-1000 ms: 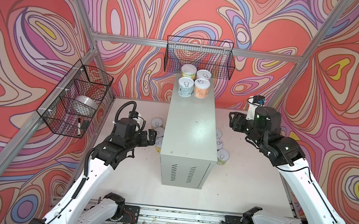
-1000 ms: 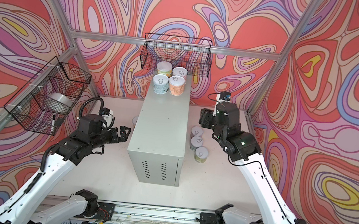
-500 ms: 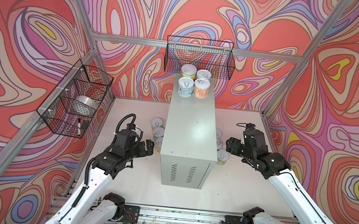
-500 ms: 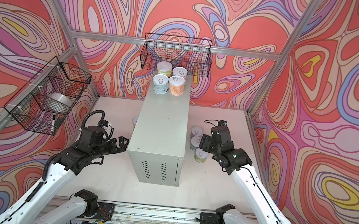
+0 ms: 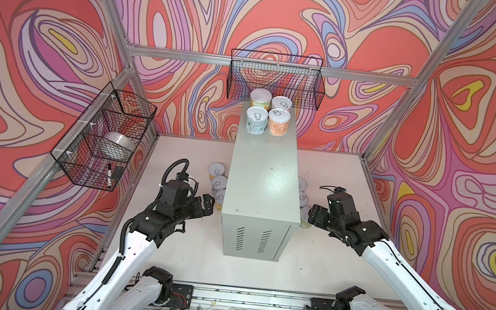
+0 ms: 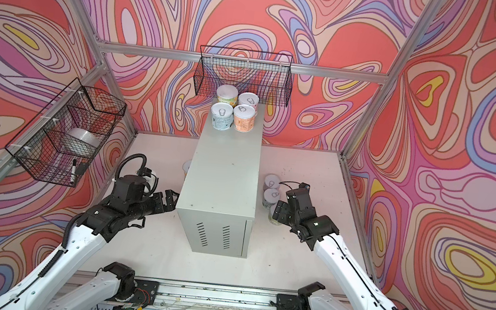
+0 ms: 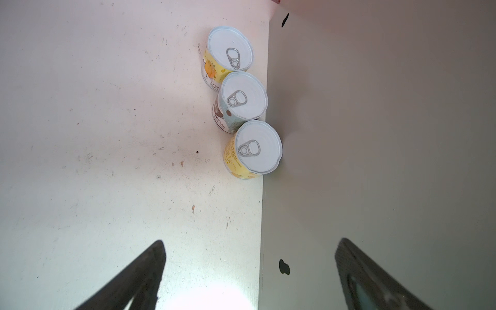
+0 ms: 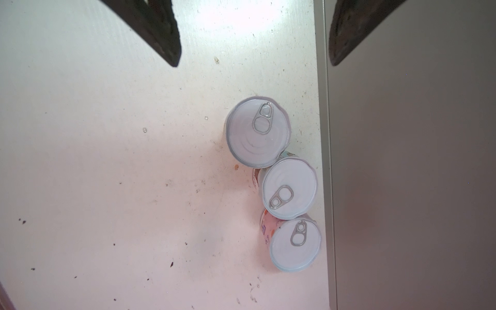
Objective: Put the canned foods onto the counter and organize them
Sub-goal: 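Lower the right gripper and close it on the green-labelled small can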
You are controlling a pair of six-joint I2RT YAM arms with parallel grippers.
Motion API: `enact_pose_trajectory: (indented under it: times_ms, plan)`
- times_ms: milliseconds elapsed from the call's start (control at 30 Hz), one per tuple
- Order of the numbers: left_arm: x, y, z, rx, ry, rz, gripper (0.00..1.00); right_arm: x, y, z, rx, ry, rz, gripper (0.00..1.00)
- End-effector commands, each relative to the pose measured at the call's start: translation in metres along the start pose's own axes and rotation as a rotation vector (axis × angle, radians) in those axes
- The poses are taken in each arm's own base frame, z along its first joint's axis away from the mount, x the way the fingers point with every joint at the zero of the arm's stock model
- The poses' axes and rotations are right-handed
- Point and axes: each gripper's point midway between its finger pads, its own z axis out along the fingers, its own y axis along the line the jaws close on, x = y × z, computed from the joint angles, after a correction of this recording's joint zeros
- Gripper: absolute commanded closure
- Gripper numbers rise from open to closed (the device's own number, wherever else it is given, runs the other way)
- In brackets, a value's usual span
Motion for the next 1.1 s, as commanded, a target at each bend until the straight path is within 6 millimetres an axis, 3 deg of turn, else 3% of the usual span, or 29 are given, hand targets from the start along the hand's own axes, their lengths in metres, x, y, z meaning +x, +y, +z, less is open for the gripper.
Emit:
enact_pose_trajectory:
  times_ms: [0, 500, 767, 1067]
  plan:
    - [0.002, -0.001, 0.009, 0.012, 0.013, -0.009, 0.00, -0.004, -0.001, 0.006, 0.007, -0.021, 0.042, 0.12]
    - [0.019, 0.014, 0.025, -0.023, 0.001, -0.051, 0.00, 0.008, 0.003, 0.043, 0.021, 0.048, 0.049, 0.11]
    - [0.014, 0.006, 0.030, 0.008, -0.010, -0.028, 0.00, -0.002, 0.010, 0.062, 0.037, 0.041, 0.045, 0.11]
    - [0.013, 0.000, 0.038, 0.042, -0.005, -0.044, 0.00, 0.003, 0.004, 0.083, 0.082, 0.046, 0.024, 0.12]
